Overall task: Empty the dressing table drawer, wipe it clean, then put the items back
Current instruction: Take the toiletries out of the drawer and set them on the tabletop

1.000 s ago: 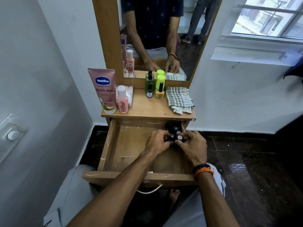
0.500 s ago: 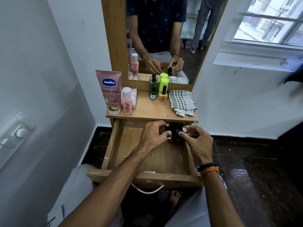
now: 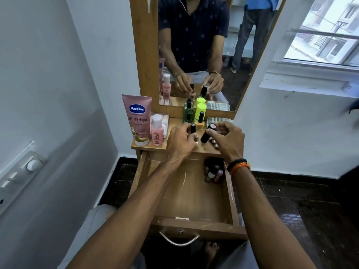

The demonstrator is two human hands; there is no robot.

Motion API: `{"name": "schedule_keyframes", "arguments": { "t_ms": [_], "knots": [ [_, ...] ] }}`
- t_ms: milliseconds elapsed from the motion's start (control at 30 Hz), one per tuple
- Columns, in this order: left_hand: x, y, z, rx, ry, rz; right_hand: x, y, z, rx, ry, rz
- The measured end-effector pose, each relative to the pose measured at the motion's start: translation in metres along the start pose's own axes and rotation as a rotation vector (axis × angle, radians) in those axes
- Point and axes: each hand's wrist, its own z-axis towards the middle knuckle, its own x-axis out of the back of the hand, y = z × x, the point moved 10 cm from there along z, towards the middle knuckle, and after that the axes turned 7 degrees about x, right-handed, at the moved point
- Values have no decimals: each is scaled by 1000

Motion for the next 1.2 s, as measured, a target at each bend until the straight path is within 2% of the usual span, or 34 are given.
{"name": "schedule_keyframes", "arguments": {
  "t_ms": [200, 633, 1200],
  "knots": [
    [-2, -9, 24, 76, 50, 3, -28, -5, 23, 52, -59, -43],
    [-10, -16, 40, 52, 65, -35, -43, 1, 31, 95, -52, -98],
    [-13, -33, 40, 69, 91, -2, -61, 27, 17, 22, -131, -151]
  ]
}}
